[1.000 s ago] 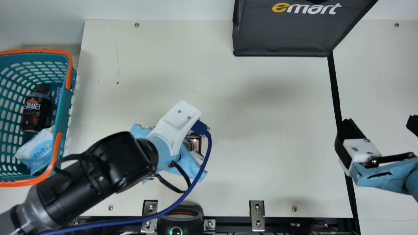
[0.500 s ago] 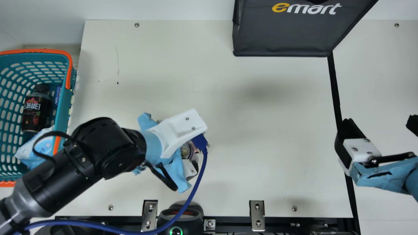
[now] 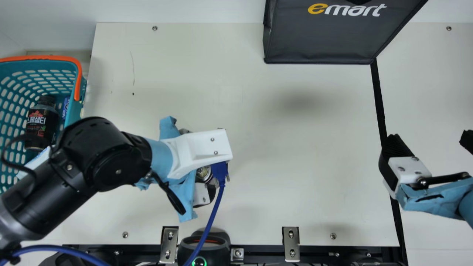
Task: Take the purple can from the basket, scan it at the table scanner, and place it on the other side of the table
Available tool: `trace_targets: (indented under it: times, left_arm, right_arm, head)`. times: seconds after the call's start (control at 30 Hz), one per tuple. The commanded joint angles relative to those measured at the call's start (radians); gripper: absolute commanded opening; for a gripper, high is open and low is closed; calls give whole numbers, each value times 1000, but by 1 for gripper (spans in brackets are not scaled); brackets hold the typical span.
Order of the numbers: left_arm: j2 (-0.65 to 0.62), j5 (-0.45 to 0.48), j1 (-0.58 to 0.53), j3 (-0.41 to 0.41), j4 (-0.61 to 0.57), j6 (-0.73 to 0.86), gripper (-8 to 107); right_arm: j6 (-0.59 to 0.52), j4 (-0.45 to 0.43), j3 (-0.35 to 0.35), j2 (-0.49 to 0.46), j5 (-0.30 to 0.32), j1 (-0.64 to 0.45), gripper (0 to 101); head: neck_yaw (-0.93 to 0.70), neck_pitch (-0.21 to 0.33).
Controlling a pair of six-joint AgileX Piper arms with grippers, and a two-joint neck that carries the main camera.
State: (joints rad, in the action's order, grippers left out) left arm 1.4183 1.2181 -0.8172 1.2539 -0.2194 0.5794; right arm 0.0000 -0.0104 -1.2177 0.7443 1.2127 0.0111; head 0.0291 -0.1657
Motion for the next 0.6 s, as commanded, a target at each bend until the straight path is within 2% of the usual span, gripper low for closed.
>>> trace_targets:
  times: [0.0, 0.57]
  left_arm:
    - [-3, 2, 0, 2, -3, 14, -8]
    - [-7, 2, -15, -8, 7, 83, -8]
  right_arm:
    - [0, 0, 0, 0, 0, 0, 95]
    - [0, 2, 0, 0, 0, 0, 95]
  head:
    - [-2, 27]
    - [-2, 27]
